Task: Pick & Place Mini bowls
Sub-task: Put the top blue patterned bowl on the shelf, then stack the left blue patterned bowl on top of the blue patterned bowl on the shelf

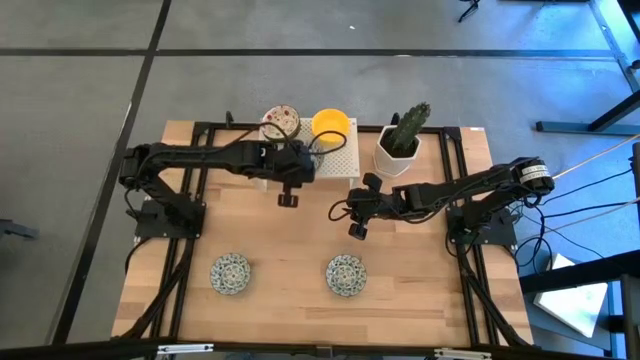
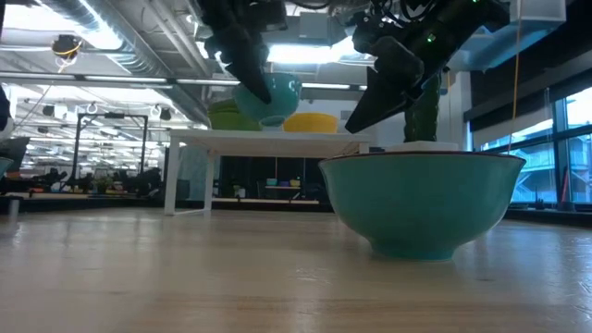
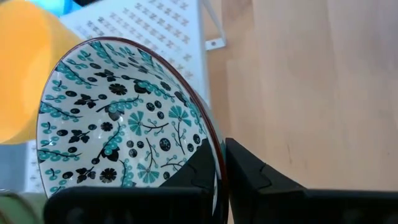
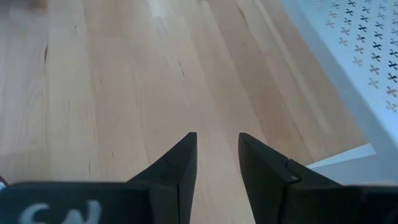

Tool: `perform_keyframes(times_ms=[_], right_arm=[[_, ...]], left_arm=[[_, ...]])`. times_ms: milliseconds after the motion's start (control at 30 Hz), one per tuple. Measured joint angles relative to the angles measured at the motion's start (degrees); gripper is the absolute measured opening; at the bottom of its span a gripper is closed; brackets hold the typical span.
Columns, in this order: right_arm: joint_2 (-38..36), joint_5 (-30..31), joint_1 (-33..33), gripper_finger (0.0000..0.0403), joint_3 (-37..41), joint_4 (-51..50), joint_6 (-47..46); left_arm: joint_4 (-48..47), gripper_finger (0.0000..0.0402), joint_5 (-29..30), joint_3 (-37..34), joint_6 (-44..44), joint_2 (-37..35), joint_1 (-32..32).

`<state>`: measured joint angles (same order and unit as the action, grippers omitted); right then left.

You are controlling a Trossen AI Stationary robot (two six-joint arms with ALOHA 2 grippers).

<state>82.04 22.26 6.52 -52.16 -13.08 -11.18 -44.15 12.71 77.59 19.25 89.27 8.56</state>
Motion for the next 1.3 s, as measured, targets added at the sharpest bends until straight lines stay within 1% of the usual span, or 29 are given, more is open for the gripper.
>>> perform_keyframes(times_ms=[133,233,333,467,533,733,867,1000,1167,1300], right_arm=[[0.0,0.0,0.0,0.0118,0.0,0.0,0.0],[0.0,0.0,0.0,0.0118,0.0,0.2,0.0],[0.0,0.0,0.0,0.0118,-0.1,0.3,-0.1],[0.0,-0.1,0.0,0.0118,-0.1,0.3,-0.1],[0.0,-1.0,0.0,0.0118,-0.1,0.3,-0.2],[0.0,-1.5,0.0,0.0118,-0.1,0.3,-0.1],[0.0,-1.5,0.0,0.0118,-0.1,-0.1,-0.1],[0.0,-1.5,0.0,0.0118,-0.1,-0.1,-0.1],[0.0,-1.5,0.0,0.0118,-0.1,-0.1,-0.2],[0.0,-1.5,0.0,0.0118,-0.1,-0.6,-0.5]], left_arm=[[-0.4,0.0017,-0.1,-1.3,0.0,0.0,0.0],[-0.2,0.0018,3.6,-1.4,0.1,0.0,0.0],[0.5,0.0020,4.5,-1.4,0.2,0.0,0.0],[1.0,0.0039,2.6,-1.4,0.2,0.2,0.4],[1.3,0.0050,2.6,-1.3,0.2,1.3,0.6],[1.8,0.0072,4.3,-1.2,1.5,5.1,1.0],[2.2,0.0079,6.4,-1.1,1.6,6.2,0.9],[1.4,0.0097,8.5,-1.2,2.3,4.9,-0.2],[1.8,0.0133,8.8,1.3,2.3,1.0,-1.8],[1.6,0.0161,11.3,1.7,2.1,-2.2,-3.3]])
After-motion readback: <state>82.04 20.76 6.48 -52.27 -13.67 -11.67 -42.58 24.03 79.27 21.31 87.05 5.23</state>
